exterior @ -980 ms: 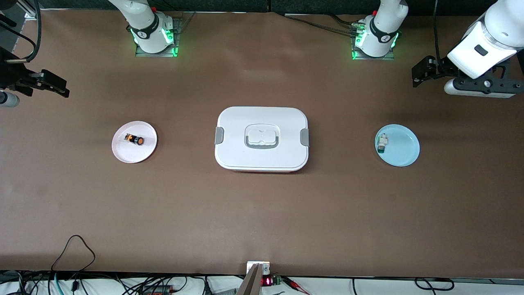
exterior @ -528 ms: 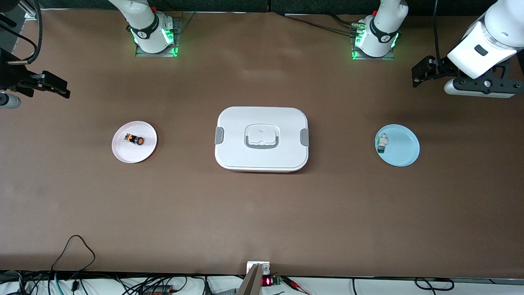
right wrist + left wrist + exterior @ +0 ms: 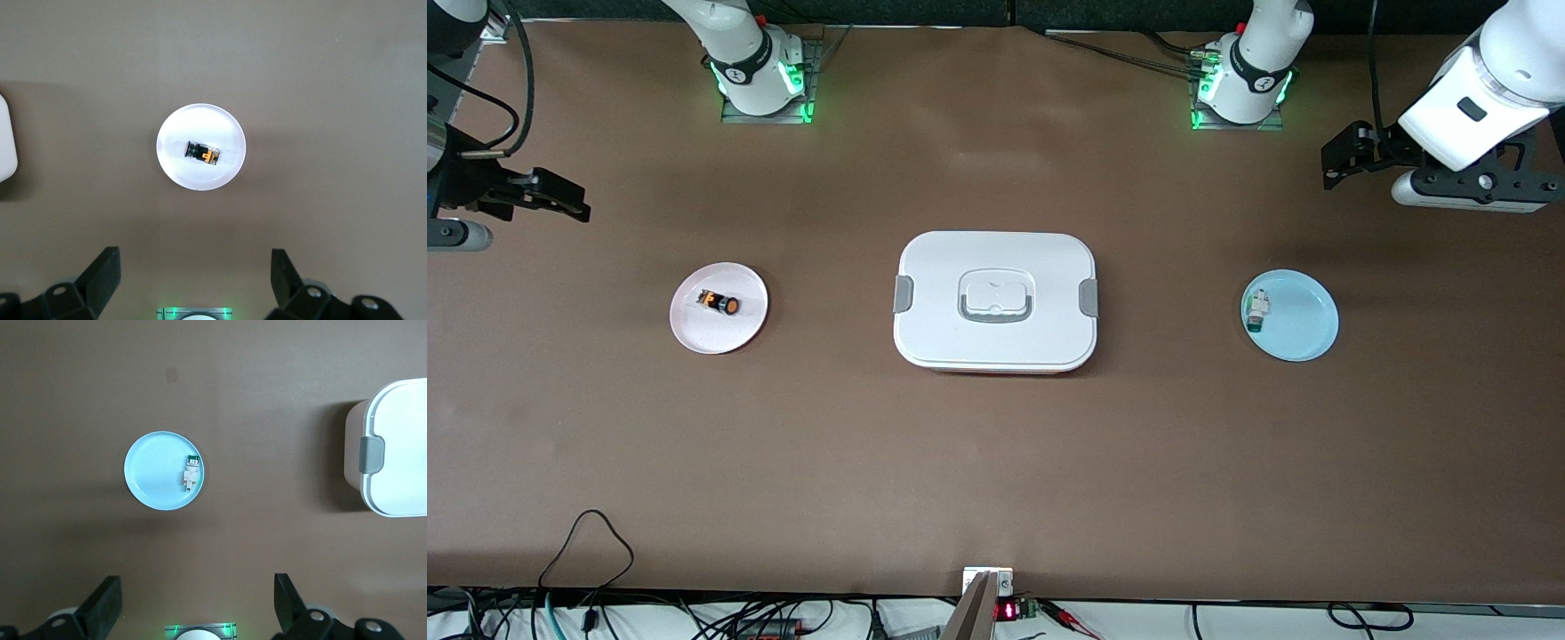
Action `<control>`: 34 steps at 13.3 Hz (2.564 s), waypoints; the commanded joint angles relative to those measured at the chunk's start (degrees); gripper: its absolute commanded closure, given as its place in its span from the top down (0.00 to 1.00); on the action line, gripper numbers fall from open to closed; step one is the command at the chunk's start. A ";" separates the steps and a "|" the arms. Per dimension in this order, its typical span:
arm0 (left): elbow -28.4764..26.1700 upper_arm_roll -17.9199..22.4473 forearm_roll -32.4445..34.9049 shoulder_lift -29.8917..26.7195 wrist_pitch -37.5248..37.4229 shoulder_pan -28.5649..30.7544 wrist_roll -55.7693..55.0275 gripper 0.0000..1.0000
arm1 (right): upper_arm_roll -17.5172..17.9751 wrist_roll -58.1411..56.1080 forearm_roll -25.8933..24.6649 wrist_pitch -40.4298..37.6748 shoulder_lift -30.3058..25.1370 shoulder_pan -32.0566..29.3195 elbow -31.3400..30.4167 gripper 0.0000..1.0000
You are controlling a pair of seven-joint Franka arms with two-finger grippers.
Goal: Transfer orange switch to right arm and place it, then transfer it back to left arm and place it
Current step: 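Reach the right gripper back toward the white plate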
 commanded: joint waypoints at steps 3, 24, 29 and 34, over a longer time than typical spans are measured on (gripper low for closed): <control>0.70 -0.18 -0.64 0.11 -0.59 0.39 0.52 1.00 | 0.13 0.80 -0.16 -1.30 0.34 2.82 1.23 1.00; 0.78 -0.18 -0.64 0.02 -1.03 0.30 0.44 1.00 | 0.13 0.81 1.32 0.19 7.10 3.01 0.88 1.00; 0.78 -0.18 -0.64 0.02 -1.03 0.30 0.44 1.00 | 0.13 0.37 0.80 6.95 7.90 2.75 -5.79 1.00; 0.78 -0.18 -0.64 0.02 -1.03 0.21 0.44 1.00 | 0.22 1.16 0.53 16.51 8.08 1.87 -13.69 1.00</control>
